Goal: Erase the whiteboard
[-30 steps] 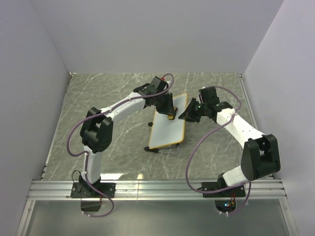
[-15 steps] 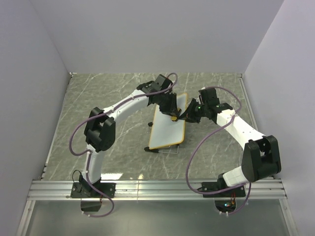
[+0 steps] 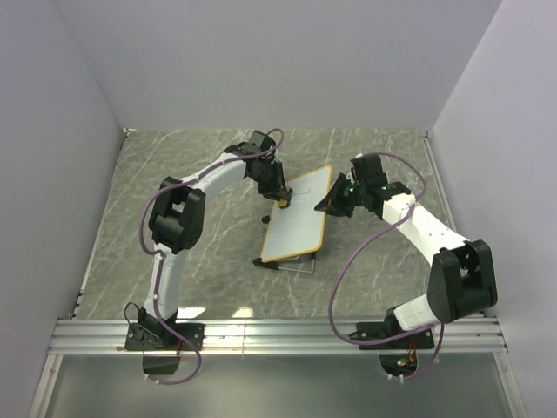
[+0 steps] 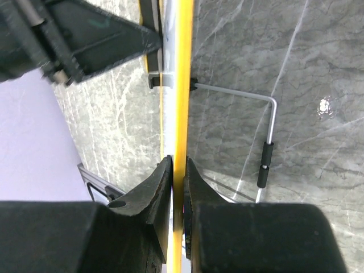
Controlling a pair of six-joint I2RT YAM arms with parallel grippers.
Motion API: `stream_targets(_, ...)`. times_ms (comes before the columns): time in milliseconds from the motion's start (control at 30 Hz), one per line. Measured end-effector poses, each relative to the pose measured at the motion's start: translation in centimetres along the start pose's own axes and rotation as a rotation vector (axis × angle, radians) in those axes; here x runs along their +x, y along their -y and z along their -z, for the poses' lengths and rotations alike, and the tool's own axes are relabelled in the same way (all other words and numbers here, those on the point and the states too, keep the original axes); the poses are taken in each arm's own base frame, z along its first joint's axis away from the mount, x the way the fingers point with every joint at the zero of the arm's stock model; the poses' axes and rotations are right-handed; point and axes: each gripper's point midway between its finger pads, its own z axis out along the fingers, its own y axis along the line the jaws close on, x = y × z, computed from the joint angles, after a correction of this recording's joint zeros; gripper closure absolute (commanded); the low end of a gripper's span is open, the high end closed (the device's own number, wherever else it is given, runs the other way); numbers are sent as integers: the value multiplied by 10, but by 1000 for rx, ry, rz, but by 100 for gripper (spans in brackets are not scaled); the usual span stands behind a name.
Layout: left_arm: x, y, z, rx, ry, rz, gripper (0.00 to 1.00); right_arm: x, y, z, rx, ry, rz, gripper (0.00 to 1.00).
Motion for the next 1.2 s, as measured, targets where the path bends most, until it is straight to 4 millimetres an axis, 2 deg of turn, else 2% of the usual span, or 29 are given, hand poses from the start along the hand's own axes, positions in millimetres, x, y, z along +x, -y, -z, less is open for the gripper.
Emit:
stream_targets(100, -5, -14, -6, -16, 0, 14, 100, 0, -3, 0, 0, 4, -5, 100)
stream_targets(467, -25, -17, -6, -69, 45, -47, 100, -3, -19, 0, -1, 21, 42, 100)
stream_targets(767, -36, -31, -14, -91, 61, -35, 100, -2, -20, 0, 10, 22, 60, 100)
stream_targets(1067, -38, -23, -11, -59, 59, -44, 100, 0, -24, 0, 9, 17, 72, 100)
stream_targets(1200, -48, 4, -3, 3, 81, -62, 100, 0, -28, 0, 2, 16, 97, 100)
